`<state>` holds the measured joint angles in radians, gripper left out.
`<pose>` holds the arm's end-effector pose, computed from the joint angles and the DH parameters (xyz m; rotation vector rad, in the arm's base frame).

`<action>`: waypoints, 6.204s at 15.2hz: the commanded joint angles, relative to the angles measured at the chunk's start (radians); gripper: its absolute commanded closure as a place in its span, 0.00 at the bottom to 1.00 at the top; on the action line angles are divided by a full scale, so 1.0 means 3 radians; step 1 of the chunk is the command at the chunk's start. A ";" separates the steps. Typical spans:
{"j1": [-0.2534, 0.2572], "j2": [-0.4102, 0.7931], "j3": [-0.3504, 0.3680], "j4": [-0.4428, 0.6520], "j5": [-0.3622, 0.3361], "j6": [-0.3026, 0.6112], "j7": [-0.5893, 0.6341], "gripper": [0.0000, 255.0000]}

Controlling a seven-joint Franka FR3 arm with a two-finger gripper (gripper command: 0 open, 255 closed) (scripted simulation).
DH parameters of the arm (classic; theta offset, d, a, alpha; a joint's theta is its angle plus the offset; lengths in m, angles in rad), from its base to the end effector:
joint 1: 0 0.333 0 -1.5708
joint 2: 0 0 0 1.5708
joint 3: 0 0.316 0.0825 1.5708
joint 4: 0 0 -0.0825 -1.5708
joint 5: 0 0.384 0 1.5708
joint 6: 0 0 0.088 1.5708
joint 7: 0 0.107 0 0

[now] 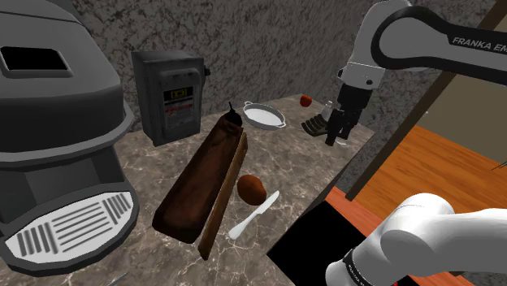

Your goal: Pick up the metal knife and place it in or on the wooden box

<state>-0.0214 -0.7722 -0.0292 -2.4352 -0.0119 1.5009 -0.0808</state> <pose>0.2977 -0.0182 0.5438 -3.1124 -0.0627 0.2519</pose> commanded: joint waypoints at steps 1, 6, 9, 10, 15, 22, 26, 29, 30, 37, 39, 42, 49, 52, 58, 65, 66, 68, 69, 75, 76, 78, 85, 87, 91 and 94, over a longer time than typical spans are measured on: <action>0.0000 0.0000 0.0000 0.0000 0.0000 0.0000 0.0000 0.00; -0.0155 -0.0550 0.0430 -0.0580 0.0448 0.0183 0.1070 0.00; -0.0206 -0.0811 0.0758 -0.0854 0.0786 0.0315 0.1729 0.00; -0.0215 -0.0880 0.0879 -0.0931 0.0907 0.0367 0.1952 0.00; -0.0244 -0.1048 0.1573 -0.1182 0.1556 0.0701 0.3080 0.00; -0.0507 -0.0739 0.2709 -0.1120 0.2374 0.1384 0.4605 0.00; -0.0824 -0.0492 0.3250 -0.0948 0.2623 0.1710 0.5240 0.00; -0.0852 -0.0408 0.3379 -0.1008 0.2714 0.1867 0.5216 0.00; -0.0863 -0.0377 0.3423 -0.1027 0.2744 0.1922 0.5208 0.00; -0.0889 -0.0222 0.3569 -0.1090 0.2822 0.2149 0.5198 0.00; -0.0889 -0.0222 0.3569 -0.1090 0.2822 0.2149 0.5198 0.00; -0.0889 -0.0222 0.3569 -0.1090 0.2822 0.2149 0.5198 1.00; -0.0890 -0.0222 0.3572 -0.1087 0.2822 0.2149 0.5201 1.00; -0.0879 -0.0258 0.3524 -0.1071 0.2793 0.2091 0.5205 1.00; -0.0835 -0.0426 0.3270 -0.0942 0.2611 0.1773 0.5249 1.00; -0.0826 -0.0558 0.3015 -0.0754 0.2413 0.1436 0.5291 1.00; -0.0827 -0.0572 0.2981 -0.0724 0.2386 0.1390 0.5296 1.00; -0.0832 -0.0595 0.2917 -0.0662 0.2334 0.1301 0.5307 1.00; -0.0834 -0.0606 0.2886 -0.0630 0.2308 0.1257 0.5312 1.00; -0.0860 -0.0644 0.2713 -0.0424 0.2163 0.1003 0.5341 1.00; -0.0865 -0.0647 0.2687 -0.0387 0.2140 0.0963 0.5345 1.00; -0.0876 -0.0649 0.2635 -0.0312 0.2095 0.0882 0.5355 1.00; -0.1002 -0.0506 0.2568 0.0008 0.1965 0.0723 0.5380 1.00; -0.1189 -0.0247 0.2707 0.0212 0.1928 0.0831 0.5393 1.00; -0.1591 0.0274 0.3040 0.0656 0.1794 0.1012 0.5475 1.00; -0.1937 0.0678 0.3364 0.1021 0.1625 0.1120 0.5593 1.00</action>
<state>-0.5642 -0.6136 0.9455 -2.1689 0.4946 1.8247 1.5853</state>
